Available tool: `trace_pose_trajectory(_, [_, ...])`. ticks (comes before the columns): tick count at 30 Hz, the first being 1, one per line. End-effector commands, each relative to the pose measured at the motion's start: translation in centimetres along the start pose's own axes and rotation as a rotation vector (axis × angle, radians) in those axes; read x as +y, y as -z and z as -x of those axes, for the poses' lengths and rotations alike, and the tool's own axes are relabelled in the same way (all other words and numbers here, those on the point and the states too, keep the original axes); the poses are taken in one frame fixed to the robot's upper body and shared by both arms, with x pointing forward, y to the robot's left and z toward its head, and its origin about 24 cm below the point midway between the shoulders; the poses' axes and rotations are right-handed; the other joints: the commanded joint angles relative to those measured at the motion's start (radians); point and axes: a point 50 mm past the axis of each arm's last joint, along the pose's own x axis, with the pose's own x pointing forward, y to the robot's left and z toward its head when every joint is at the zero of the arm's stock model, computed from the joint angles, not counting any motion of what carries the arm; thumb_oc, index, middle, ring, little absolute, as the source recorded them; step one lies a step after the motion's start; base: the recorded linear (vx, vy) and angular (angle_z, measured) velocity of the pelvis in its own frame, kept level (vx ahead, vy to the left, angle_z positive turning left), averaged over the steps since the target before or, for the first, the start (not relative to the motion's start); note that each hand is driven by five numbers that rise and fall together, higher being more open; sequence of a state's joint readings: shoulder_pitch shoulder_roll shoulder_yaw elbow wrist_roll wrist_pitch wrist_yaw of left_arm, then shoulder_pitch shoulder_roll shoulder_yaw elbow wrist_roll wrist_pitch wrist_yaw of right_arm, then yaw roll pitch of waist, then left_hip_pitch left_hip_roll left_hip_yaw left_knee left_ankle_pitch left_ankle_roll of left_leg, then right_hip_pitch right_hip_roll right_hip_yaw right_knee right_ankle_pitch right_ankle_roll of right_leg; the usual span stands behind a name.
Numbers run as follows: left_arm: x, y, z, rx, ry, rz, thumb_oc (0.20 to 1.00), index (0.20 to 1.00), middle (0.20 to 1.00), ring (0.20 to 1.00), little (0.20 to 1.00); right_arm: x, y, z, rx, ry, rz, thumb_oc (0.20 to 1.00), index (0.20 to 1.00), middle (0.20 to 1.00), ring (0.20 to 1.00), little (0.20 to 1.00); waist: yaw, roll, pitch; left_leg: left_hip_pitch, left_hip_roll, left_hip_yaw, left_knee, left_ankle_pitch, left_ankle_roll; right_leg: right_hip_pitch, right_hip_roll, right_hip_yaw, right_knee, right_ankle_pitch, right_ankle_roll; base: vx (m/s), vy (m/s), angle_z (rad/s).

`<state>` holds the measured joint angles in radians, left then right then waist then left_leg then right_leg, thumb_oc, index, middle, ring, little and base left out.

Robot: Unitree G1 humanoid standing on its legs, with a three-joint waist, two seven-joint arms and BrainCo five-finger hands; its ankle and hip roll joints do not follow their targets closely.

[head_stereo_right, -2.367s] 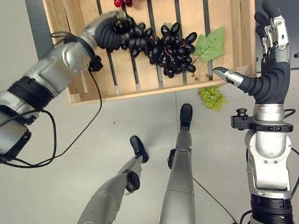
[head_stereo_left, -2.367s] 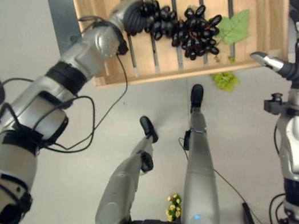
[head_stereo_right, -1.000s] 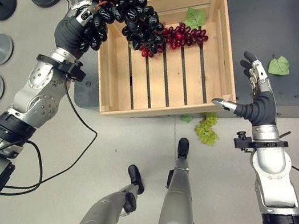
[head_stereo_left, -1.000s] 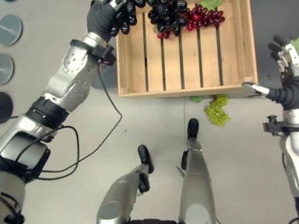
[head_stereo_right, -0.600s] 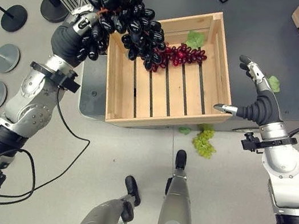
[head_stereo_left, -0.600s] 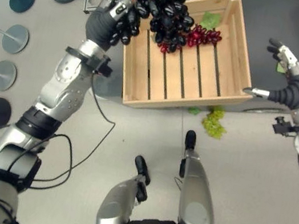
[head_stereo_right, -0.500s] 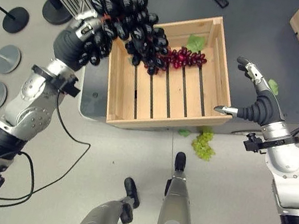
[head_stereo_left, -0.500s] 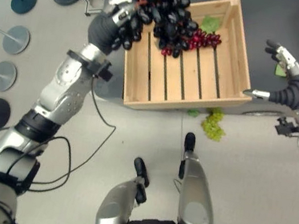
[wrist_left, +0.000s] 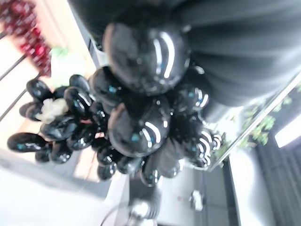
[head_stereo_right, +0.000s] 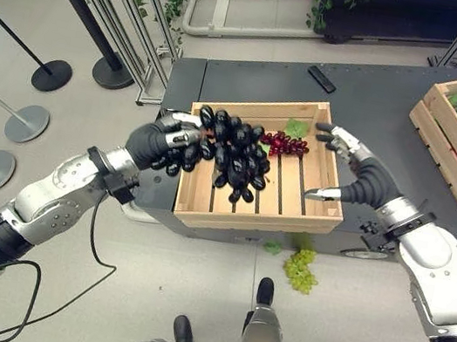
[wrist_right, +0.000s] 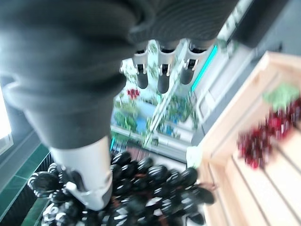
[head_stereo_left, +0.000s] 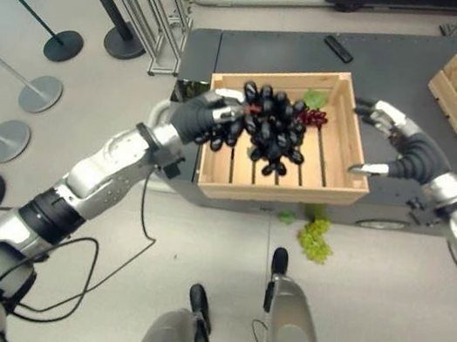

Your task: Pick up the fruits from the basket on one side to the basket on the other side

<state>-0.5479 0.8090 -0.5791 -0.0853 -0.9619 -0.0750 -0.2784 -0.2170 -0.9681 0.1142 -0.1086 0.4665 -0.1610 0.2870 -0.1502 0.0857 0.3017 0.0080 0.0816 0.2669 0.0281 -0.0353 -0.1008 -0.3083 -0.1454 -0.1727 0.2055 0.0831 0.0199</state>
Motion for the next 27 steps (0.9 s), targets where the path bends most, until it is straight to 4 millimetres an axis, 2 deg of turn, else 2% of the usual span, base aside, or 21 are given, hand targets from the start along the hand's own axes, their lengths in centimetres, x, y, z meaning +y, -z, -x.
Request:
trace_pose_trajectory(1, [-2.6, -3.0, -1.9, -0.11, 0.21, -0.043, 0.2, 0.2, 0.2, 0.2, 0.2, 1.8, -0.7, -0.9, -0.072, -0.102, -0.126, 1.0, 1.0, 1.0, 1.0, 1.0, -0.002, -0.056, -0.065, -0.038, 0.003, -0.019, 0.067, 0.007, 0.004, 0.093, -0.027, 0.002, 0.031, -0.082, 0.137, 0.02, -0.011, 0.03])
trace_pose_trajectory(5, [-3.9, -2.7, -2.6, -0.088, 0.289, -0.034, 0.2, 0.2, 0.2, 0.2, 0.2, 2.9, -0.5, -1.1, -0.064, -0.161, -0.165, 1.0, 1.0, 1.0, 1.0, 1.0, 0.001, -0.061, -0.076, -0.029, 0.001, -0.02, 0.06, 0.008, 0.005, 0.101, -0.027, -0.003, 0.028, -0.081, 0.139, 0.01, -0.004, 0.0])
trace_pose_trajectory(8, [-5.3, -2.1, -3.5, -0.065, 0.362, -0.007, 0.2, 0.2, 0.2, 0.2, 0.2, 4.9, 0.4, -1.4, -0.04, -0.257, -0.278, 1.0, 1.0, 1.0, 1.0, 1.0, 0.003, -0.065, -0.089, -0.02, 0.0, -0.024, 0.054, 0.009, 0.007, 0.11, -0.026, -0.007, 0.024, -0.081, 0.139, 0.01, -0.007, 0.0])
trace_pose_trajectory(15, [-7.0, -2.1, -4.6, -0.077, 0.445, 0.014, 0.2, 0.2, 0.2, 0.2, 0.2, 6.6, 1.1, -1.9, -0.009, -0.336, -0.301, 1.0, 1.0, 1.0, 1.0, 1.0, 0.001, -0.067, -0.105, -0.009, 0.002, -0.025, 0.05, 0.008, 0.007, 0.12, -0.024, -0.01, 0.023, -0.084, 0.138, 0.01, -0.004, 0.02])
trace_pose_trajectory(16, [-7.5, -2.2, -5.0, -0.083, 0.469, 0.013, 0.2, 0.2, 0.2, 0.2, 0.2, 7.4, 1.4, -2.1, -0.001, -0.356, -0.319, 1.0, 1.0, 1.0, 1.0, 1.0, 0.001, -0.067, -0.109, -0.006, 0.002, -0.025, 0.049, 0.008, 0.007, 0.124, -0.023, -0.01, 0.02, -0.084, 0.138, 0.0, 0.0, 0.0])
trace_pose_trajectory(20, [-7.9, -2.4, -5.2, -0.082, 0.501, -0.001, 0.2, 0.2, 0.2, 0.2, 0.2, 9.0, 1.5, -2.1, 0.012, -0.446, -0.368, 1.0, 1.0, 1.0, 1.0, 1.0, -0.001, -0.063, -0.116, -0.004, 0.003, -0.024, 0.045, 0.011, 0.006, 0.125, -0.02, -0.009, 0.013, -0.083, 0.138, 0.0, 0.0, 0.0])
trace_pose_trajectory(22, [-7.9, -2.4, -5.2, -0.081, 0.504, -0.004, 0.2, 0.2, 0.2, 0.2, 0.2, 9.2, 1.5, -2.0, 0.015, -0.465, -0.377, 1.0, 1.0, 1.0, 1.0, 1.0, -0.002, -0.063, -0.118, -0.003, 0.003, -0.023, 0.043, 0.012, 0.006, 0.126, -0.019, -0.008, 0.011, -0.083, 0.137, 0.0, 0.0, 0.0])
trace_pose_trajectory(24, [-8.2, -2.2, -5.3, -0.073, 0.523, -0.005, 0.2, 0.2, 0.2, 0.2, 0.2, 10.6, 1.8, -1.4, 0.059, -0.585, -0.485, 1.0, 1.0, 1.0, 1.0, 1.0, -0.002, -0.064, -0.121, -0.003, 0.004, -0.023, 0.04, 0.015, 0.003, 0.13, -0.017, -0.006, -0.001, -0.079, 0.135, 0.0, 0.0, 0.0])
trace_pose_trajectory(27, [-8.4, -2.1, -5.3, -0.072, 0.539, -0.008, 0.2, 0.2, 0.2, 0.2, 0.2, 11.4, 1.8, -1.0, 0.084, -0.67, -0.56, 1.0, 1.0, 1.0, 1.0, 1.0, -0.001, -0.066, -0.123, -0.003, 0.006, -0.024, 0.04, 0.017, 0.0, 0.134, -0.017, -0.007, -0.006, -0.078, 0.132, 0.0, 0.0, 0.0])
